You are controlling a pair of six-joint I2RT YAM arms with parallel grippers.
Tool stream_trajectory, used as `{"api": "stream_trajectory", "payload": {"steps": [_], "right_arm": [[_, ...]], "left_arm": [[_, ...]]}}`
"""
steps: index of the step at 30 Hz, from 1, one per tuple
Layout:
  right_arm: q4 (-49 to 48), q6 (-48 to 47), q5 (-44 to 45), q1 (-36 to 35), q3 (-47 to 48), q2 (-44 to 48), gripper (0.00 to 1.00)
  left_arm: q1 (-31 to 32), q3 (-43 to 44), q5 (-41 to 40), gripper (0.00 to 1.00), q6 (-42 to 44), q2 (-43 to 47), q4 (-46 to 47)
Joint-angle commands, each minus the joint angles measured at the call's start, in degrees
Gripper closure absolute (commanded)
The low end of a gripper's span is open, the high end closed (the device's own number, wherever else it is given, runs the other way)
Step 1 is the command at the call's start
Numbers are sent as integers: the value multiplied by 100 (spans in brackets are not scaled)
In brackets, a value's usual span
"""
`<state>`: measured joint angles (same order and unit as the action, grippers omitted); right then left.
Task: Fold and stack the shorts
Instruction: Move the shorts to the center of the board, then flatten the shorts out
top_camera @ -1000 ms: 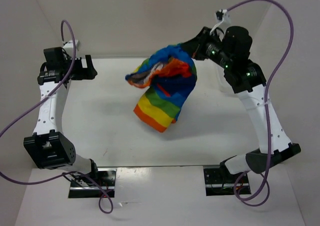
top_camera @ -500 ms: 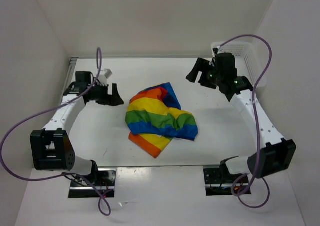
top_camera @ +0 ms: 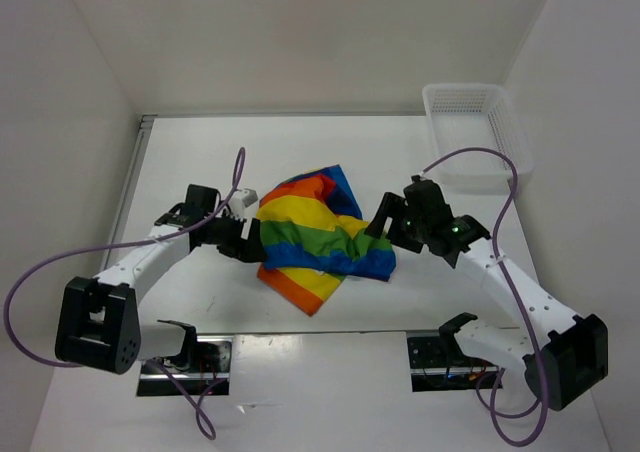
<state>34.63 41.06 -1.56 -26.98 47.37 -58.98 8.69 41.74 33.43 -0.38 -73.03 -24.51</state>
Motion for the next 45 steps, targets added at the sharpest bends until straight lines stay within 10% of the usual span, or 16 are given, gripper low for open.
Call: {"api": "stream_trajectory", "payload": {"steps": [1,15,26,33,45], "right_arm": [[96,473,411,-97,237,-237,16],[-501,1642,-19,-97,-1178,308,22],[-879,2090,323,-97,-1661,133,14],[-1414,2143,376,-97,-1846,-315,31],[-1880,1897,613,-97,-2100,-746,18]], "left_arm": [[151,-16,-248,15,38,-140,412],[151,-35,216,23,38,-1369,1958],[203,344,743,63,38,-1583,1933],[203,976,744,98,38,-1196,1142],[151,1759,1052,100,38,-818,1141]]}}
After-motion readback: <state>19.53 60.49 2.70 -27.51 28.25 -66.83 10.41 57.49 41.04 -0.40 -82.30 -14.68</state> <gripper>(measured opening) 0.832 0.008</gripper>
